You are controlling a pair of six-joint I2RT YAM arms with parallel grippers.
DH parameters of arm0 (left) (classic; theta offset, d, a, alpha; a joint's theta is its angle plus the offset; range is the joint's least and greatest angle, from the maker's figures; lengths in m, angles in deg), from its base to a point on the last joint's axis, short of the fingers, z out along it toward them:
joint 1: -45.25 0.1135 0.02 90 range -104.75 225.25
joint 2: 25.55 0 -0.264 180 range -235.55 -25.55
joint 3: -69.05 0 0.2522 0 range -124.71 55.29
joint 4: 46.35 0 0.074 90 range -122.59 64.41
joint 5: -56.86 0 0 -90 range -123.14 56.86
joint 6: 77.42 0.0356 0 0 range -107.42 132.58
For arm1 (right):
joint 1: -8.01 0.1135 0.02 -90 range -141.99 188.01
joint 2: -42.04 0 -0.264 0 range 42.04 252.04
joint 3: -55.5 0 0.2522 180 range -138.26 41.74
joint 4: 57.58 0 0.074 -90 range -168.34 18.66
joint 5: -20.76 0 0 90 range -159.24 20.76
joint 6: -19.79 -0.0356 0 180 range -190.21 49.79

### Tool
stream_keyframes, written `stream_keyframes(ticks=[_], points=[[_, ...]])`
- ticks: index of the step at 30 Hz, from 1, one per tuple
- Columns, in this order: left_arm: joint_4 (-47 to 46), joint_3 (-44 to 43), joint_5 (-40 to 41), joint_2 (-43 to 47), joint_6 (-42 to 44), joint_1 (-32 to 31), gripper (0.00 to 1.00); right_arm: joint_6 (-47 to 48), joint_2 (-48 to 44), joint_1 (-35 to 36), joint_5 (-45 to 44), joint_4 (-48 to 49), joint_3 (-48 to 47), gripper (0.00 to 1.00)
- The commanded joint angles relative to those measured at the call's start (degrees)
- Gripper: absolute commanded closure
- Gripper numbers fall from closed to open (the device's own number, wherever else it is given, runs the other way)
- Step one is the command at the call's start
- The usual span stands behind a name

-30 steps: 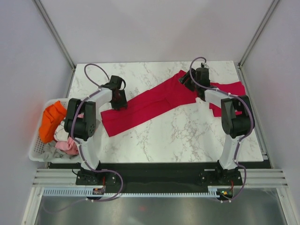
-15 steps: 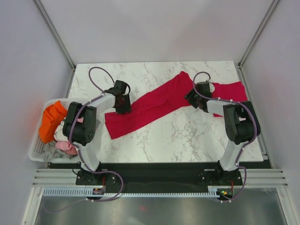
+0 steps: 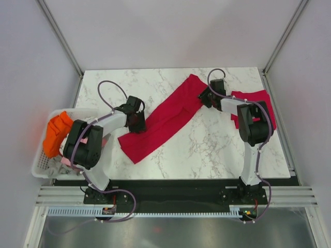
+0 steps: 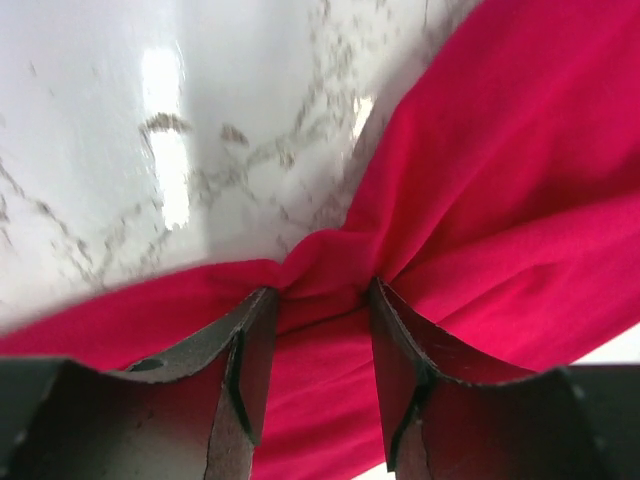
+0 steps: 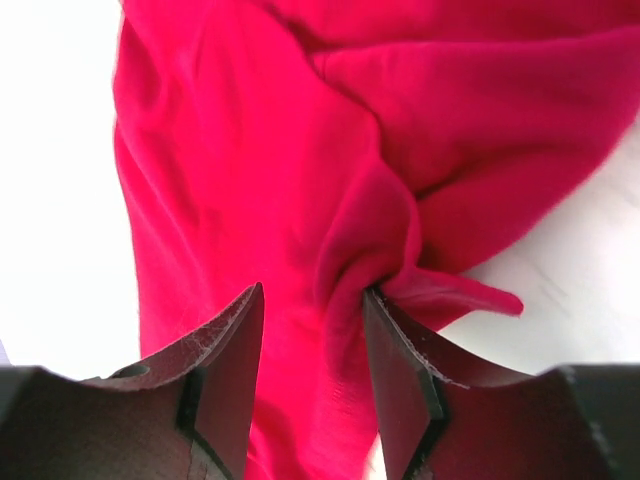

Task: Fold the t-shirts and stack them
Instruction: Fold the tshirt

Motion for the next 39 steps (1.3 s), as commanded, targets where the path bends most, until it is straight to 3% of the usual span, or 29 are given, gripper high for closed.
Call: stream_keyframes(ticks=[1,9,21,31,35,39], points=[[-1.3,3.7,-1.6,3.1,-3.5,-1.5,0.5,2.6,8.3,1.0,0.3,-10.4,-10.1,0.47],[-2.2,5.7,-1.2,1.8,-6.7,-11.8,0.51,5.9,14.7,4.0,1.9,-14.3,-21.8,0.45],[-3.6,5.9,-6.2,3.6,-12.4,-22.1,0.51,9.3,23.3,7.3,4.5,-21.0,-37.2,0.43],[-0.5,14.0,4.5,24.5,-18.6,-21.2,0.44,8.6,30.2,5.6,5.2,-23.7,-47.8,0.41],[-0.1,14.5,3.5,25.8,-18.1,-18.0,0.39,7.9,34.4,4.5,8.3,-23.7,-54.1,0.41],[-2.5,10.3,-1.9,20.0,-14.1,-10.5,0.4,8.7,35.5,4.6,9.9,-23.1,-56.8,0.39]])
